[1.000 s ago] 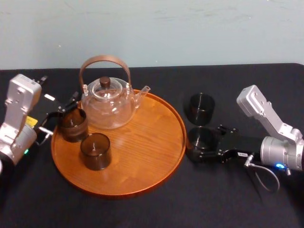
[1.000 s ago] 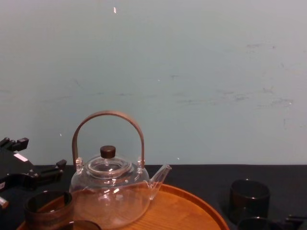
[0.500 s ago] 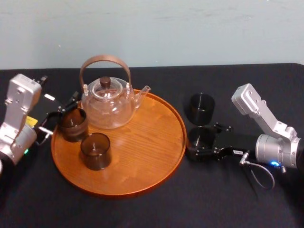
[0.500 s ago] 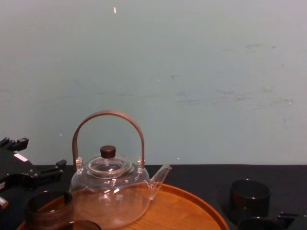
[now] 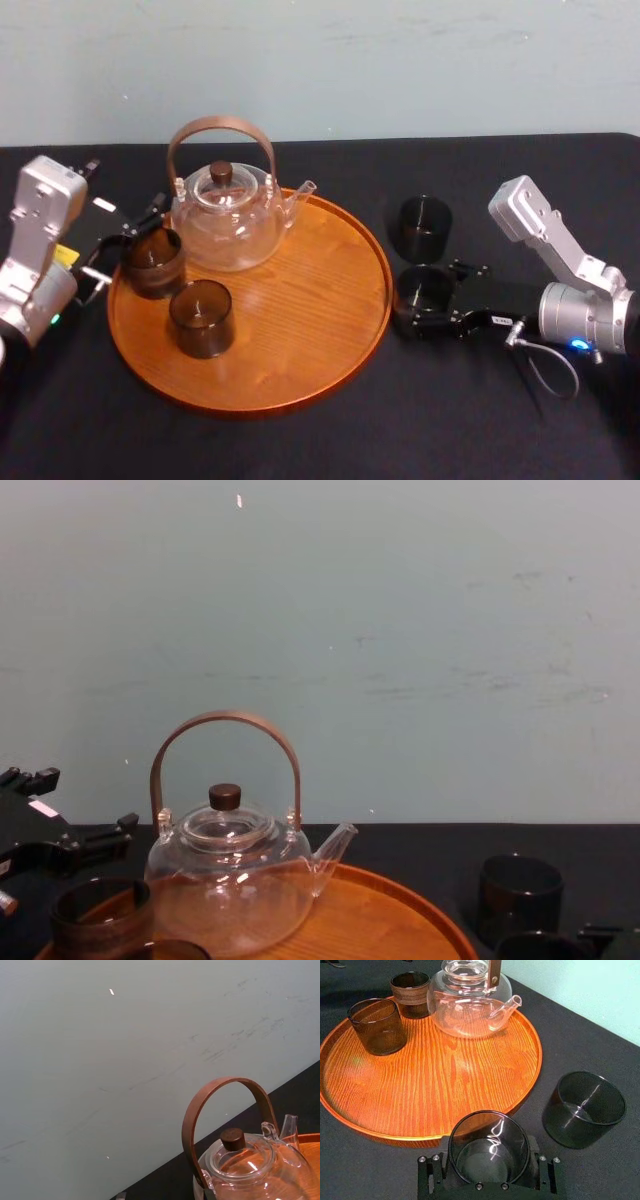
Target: Pick up the glass from the table and place it on the tray.
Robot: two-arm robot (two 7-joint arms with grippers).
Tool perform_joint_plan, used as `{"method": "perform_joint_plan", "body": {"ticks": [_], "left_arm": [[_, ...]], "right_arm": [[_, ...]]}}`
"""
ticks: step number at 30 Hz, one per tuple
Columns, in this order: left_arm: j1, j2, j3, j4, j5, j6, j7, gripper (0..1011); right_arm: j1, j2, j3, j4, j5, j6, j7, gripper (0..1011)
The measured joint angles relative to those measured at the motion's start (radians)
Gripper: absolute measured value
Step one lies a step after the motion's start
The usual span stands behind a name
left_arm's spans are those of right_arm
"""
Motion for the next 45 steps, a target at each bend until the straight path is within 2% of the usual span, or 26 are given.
{"method": "perform_joint_plan", "body": {"ticks": [4,24,37,45], "left_arm": [[0.0,0.0,0.0,0.0,0.0,0.0,0.0,1001],[0.0,0.0,0.0,0.0,0.0,0.0,0.0,1001],[0.0,0.0,0.0,0.0,0.0,0.0,0.0,1001],[0.0,0.0,0.0,0.0,0.0,0.0,0.0,1001]], "right_arm": [[0.0,0.0,0.0,0.0,0.001,0.0,0.0,904],[-0.004,0.004,0.003,-0.004,0.008,0.001,0.004,904],[-0.025,0.082,0.041,-0.094,0.079,0.004,0.05,904],[-0.018,0.115,0.05,-0.149,0.114,0.018,0.055,904]]}}
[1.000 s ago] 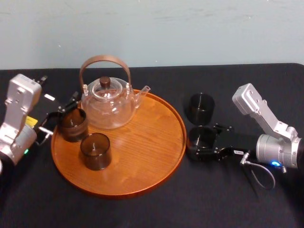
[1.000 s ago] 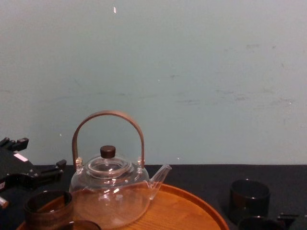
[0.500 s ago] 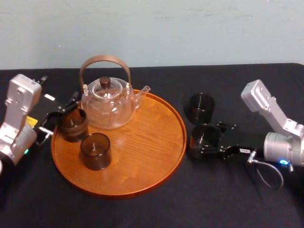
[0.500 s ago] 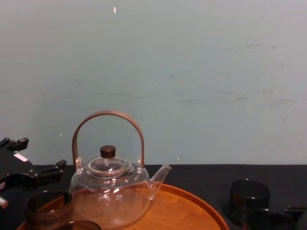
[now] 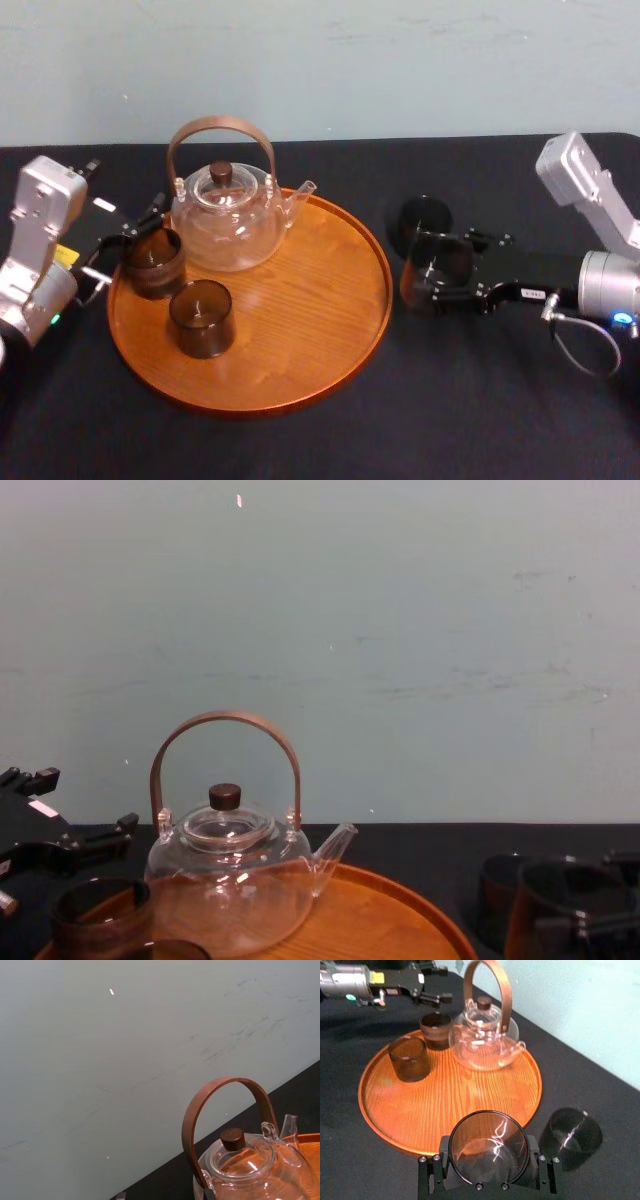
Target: Pick up the glass from the table and place it on the tray.
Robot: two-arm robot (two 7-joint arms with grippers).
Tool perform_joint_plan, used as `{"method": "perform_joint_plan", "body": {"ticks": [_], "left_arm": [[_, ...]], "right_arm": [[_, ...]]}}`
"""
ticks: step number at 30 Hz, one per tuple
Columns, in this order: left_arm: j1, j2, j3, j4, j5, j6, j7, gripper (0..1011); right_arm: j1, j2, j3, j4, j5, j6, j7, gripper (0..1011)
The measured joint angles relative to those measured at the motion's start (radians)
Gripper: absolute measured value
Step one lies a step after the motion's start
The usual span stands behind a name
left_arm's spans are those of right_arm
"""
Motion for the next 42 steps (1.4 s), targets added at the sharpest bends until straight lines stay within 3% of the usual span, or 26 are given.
{"method": "perform_joint_plan", "body": {"ticks": [9,17,26,42], "left_arm": [[0.0,0.0,0.0,0.0,0.0,0.0,0.0,1001],[0.0,0.0,0.0,0.0,0.0,0.0,0.0,1001],[0.0,0.0,0.0,0.0,0.0,0.0,0.0,1001],[0.0,0.0,0.0,0.0,0.0,0.0,0.0,1001]], "right_arm": [[0.045,0.003,-0.027,-0.024,0.012,0.004,0.015,904],[0.096,-0.043,-0.08,0.006,-0.004,-0.001,0.017,904],[0.15,-0.121,-0.149,0.061,-0.025,-0.014,0.025,904],[0.177,-0.203,-0.226,0.126,-0.053,-0.058,0.044,904]]}}
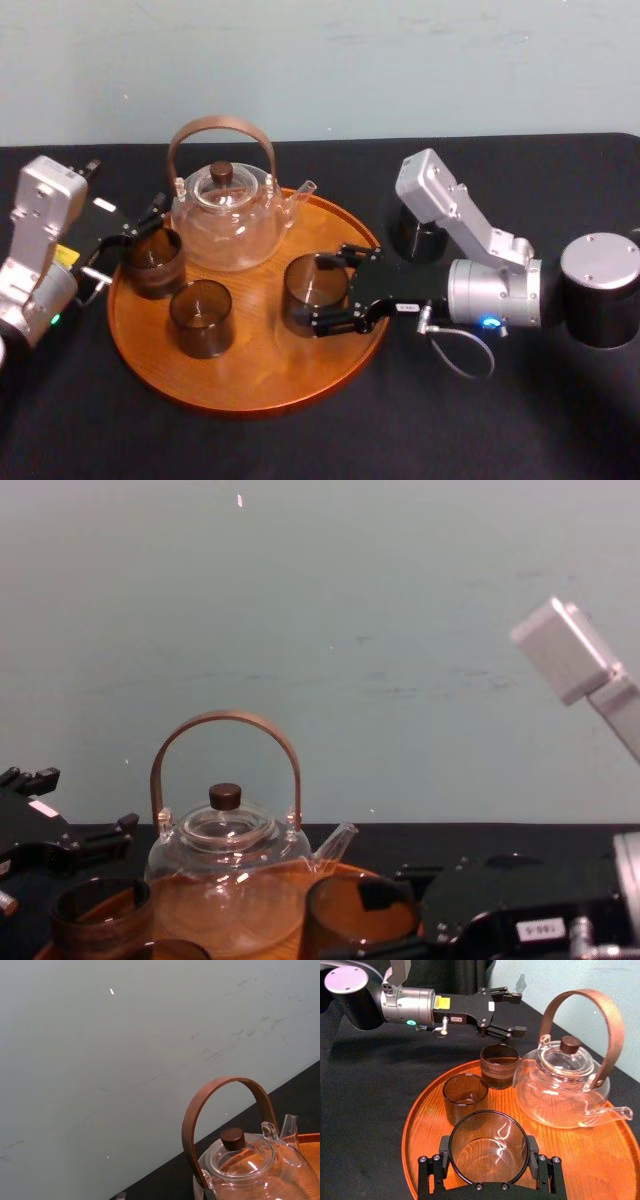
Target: Pick up the glass from the table and place it on the tray.
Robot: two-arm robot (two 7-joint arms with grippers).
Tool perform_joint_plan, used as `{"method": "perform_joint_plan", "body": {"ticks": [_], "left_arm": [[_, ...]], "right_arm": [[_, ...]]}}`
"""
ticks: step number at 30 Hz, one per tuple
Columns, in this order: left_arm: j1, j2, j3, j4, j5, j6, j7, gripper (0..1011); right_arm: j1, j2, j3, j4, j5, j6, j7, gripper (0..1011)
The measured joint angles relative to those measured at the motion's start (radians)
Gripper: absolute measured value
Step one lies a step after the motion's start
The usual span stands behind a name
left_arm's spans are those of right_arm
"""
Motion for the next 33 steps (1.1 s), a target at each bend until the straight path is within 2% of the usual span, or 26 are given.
{"method": "perform_joint_plan", "body": {"ticks": [17,33], "left_arm": [[0.0,0.0,0.0,0.0,0.0,0.0,0.0,1001],[0.0,0.0,0.0,0.0,0.0,0.0,0.0,1001]], "right_arm": [[-0.023,-0.058,-0.01,0.104,-0.008,-0.06,-0.012,904],[-0.025,-0.091,-0.015,0.159,-0.027,-0.062,-0.014,904]]}}
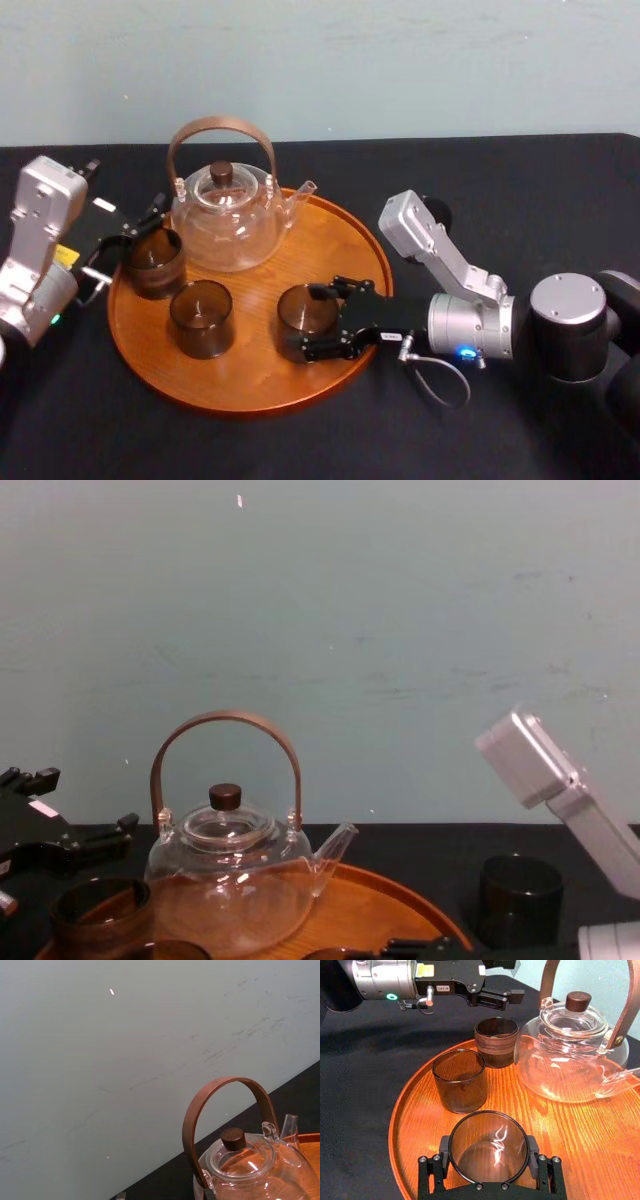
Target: Pick up the glass from the table and place it on the tray.
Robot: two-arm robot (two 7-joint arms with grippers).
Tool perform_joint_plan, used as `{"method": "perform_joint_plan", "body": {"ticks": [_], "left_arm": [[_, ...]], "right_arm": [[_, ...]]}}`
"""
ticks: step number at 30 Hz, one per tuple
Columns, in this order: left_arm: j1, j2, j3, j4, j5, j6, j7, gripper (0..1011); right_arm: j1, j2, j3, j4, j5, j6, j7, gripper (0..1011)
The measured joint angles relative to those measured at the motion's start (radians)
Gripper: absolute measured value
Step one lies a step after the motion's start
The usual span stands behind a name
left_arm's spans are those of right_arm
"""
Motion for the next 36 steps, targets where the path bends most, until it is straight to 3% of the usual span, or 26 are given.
{"method": "perform_joint_plan", "body": {"ticks": [17,23,36], "left_arm": [[0.0,0.0,0.0,0.0,0.0,0.0,0.0,1001],[0.0,0.0,0.0,0.0,0.0,0.0,0.0,1001],[0.0,0.0,0.0,0.0,0.0,0.0,0.0,1001]], "right_arm": [[-0.005,-0.003,0.004,0.001,-0.013,0.006,-0.017,904],[-0.005,-0.002,0.003,0.002,-0.015,0.01,-0.015,1002],[-0.005,-0.002,0.003,0.002,-0.013,0.009,-0.013,1002]]}}
